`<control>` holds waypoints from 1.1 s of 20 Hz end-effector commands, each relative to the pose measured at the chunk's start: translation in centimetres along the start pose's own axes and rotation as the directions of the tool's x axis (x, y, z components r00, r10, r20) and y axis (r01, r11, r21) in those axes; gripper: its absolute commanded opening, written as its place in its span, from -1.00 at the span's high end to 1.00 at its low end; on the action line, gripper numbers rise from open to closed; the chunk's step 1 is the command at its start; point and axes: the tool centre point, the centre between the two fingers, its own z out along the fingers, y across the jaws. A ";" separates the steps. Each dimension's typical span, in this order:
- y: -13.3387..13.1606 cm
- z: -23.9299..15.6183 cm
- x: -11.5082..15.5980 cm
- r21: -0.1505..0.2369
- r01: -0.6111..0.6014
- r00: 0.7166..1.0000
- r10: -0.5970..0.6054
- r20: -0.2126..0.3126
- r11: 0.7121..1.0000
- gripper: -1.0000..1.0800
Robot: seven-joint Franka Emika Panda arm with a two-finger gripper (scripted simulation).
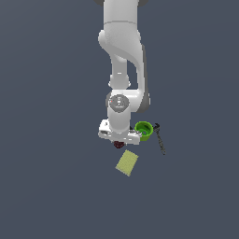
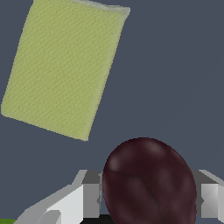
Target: Pick up a designated object from a clutter of objects.
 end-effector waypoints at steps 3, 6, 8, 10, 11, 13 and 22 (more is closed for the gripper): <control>0.1 -1.7 0.5 0.000 0.000 1.000 0.000 -0.002 1.000 1.00; 0.2 -3.5 1.0 0.000 0.000 1.000 0.000 -0.002 1.000 1.00; 0.3 -4.9 1.4 0.000 0.000 1.000 0.000 -0.002 1.000 1.00; 0.4 -6.5 1.9 0.000 0.000 1.000 0.000 -0.002 1.000 1.00; 0.5 -7.4 2.1 0.000 0.000 1.000 0.000 -0.002 1.000 1.00; 0.6 -9.3 2.6 0.000 0.000 1.000 0.000 -0.002 1.000 1.00; 1.3 -18.4 5.3 0.000 -0.001 1.000 0.001 -0.001 1.000 1.00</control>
